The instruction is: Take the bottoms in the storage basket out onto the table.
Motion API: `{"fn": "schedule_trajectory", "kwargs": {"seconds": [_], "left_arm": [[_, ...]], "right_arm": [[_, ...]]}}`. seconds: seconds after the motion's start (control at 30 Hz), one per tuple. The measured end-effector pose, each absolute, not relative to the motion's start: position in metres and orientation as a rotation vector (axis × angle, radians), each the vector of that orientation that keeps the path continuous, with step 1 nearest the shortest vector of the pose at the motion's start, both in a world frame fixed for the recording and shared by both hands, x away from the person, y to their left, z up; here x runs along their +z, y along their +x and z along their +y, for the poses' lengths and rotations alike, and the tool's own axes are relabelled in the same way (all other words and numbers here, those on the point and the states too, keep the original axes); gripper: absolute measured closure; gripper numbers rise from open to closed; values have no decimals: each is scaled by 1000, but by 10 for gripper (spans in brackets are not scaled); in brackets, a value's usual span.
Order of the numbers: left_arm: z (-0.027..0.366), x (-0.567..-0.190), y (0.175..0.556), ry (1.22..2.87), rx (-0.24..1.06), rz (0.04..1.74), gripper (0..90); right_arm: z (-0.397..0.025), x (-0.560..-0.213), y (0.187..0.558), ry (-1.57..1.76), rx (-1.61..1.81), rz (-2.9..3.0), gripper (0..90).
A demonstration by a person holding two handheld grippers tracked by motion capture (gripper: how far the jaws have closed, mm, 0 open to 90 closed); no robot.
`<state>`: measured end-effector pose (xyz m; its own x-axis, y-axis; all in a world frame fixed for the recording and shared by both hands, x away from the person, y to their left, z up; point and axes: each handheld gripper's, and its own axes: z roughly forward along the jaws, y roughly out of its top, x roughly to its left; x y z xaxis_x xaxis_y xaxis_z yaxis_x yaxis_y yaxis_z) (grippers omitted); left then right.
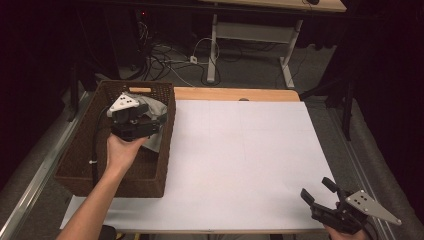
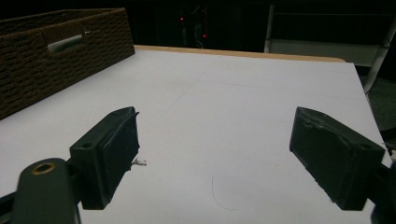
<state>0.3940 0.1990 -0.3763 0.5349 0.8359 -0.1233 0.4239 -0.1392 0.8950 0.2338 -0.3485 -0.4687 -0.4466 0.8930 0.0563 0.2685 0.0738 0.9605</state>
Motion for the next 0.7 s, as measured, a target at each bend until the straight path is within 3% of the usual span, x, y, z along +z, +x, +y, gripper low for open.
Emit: {"fn": "schedule_trajectory", "kwargs": {"seconds": [0.7], "left_arm": [[209,-397,464,1875,441,1336,223]], "right_arm": [[-348,-469,234,1155,1387,1785,162]]}}
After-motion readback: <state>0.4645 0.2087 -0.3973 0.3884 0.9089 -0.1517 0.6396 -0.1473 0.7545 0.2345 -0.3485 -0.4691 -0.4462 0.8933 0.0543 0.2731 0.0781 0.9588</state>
